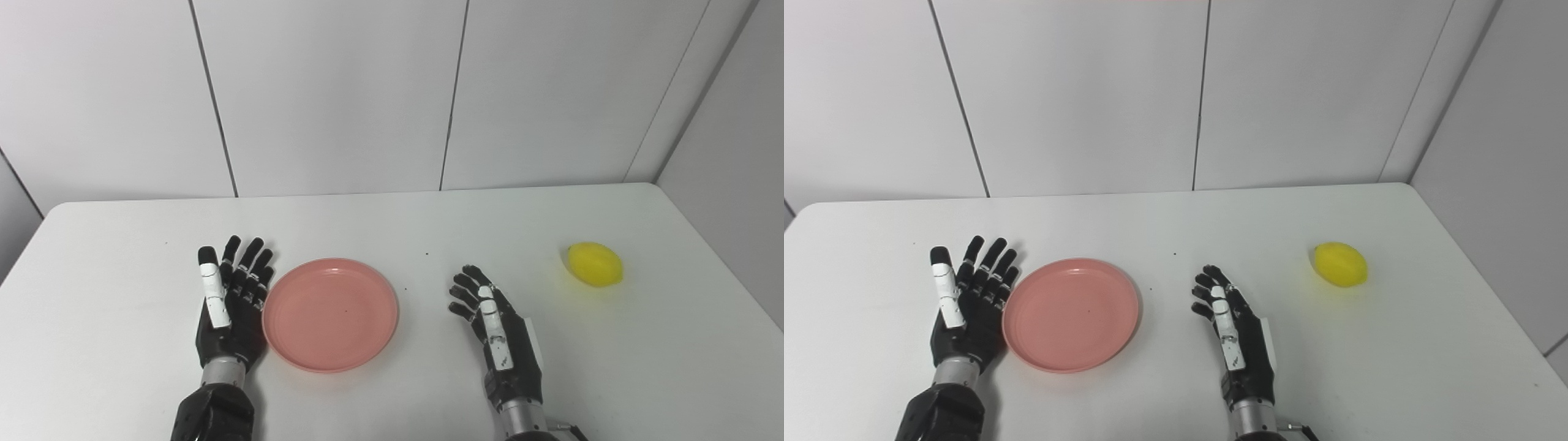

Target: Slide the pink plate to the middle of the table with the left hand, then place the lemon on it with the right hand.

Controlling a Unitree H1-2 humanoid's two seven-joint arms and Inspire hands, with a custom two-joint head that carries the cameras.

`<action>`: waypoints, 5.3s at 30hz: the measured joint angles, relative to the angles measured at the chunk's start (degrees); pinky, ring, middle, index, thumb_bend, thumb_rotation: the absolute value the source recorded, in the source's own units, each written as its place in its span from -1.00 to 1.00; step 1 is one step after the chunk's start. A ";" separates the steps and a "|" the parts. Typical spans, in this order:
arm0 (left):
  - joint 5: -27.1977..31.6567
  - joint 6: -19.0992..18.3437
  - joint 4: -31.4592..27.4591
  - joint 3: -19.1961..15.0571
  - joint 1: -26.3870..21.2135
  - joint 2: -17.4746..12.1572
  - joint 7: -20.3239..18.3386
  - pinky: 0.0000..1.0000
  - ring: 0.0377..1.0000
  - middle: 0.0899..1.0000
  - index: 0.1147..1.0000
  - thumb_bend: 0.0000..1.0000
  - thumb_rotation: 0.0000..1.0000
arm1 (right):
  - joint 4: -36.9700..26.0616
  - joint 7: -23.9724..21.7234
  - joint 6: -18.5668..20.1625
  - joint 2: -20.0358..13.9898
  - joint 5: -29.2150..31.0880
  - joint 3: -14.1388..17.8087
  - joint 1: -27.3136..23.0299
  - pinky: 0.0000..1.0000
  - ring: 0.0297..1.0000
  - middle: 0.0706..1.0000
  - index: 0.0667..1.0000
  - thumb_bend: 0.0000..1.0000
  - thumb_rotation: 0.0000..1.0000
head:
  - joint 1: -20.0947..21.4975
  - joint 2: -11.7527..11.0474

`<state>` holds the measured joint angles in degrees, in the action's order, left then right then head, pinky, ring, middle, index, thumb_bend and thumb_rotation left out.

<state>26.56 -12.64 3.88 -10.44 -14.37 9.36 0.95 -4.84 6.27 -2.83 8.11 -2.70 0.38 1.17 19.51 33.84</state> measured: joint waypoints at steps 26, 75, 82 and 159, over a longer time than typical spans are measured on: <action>0.01 0.00 1.32 0.05 -1.25 -0.35 -0.10 0.90 0.74 0.68 0.85 0.97 0.56 | -4.15 8.65 0.60 -9.55 -28.41 0.54 -6.79 0.20 0.31 0.31 0.25 0.50 0.94 | 0.18 -0.62; 0.66 -0.13 1.46 1.52 -1.35 -0.42 -0.22 0.88 0.77 0.72 0.93 0.94 0.63 | 8.53 8.29 12.59 -29.72 -52.44 1.80 -16.25 0.28 0.33 0.40 0.39 0.58 0.69 | -0.08 -0.97; 0.64 -0.13 1.51 1.57 -1.35 -0.45 -0.24 0.88 0.75 0.72 0.93 0.93 0.64 | 11.95 9.67 13.81 -31.24 -52.48 1.72 -16.47 0.25 0.31 0.38 0.38 0.57 0.68 | 0.18 -0.88; 0.54 -0.14 0.82 2.42 -0.61 -0.34 -0.19 0.81 0.72 0.67 0.86 0.93 0.60 | 32.92 16.76 13.77 -36.38 -40.39 -8.84 -23.17 -0.54 -0.43 -0.32 -0.15 0.22 -0.15 | -1.40 0.44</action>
<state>27.10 -12.78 4.69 -8.02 -14.98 9.02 0.77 28.08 23.03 10.94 -28.27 -43.10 -8.46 -22.00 18.11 34.28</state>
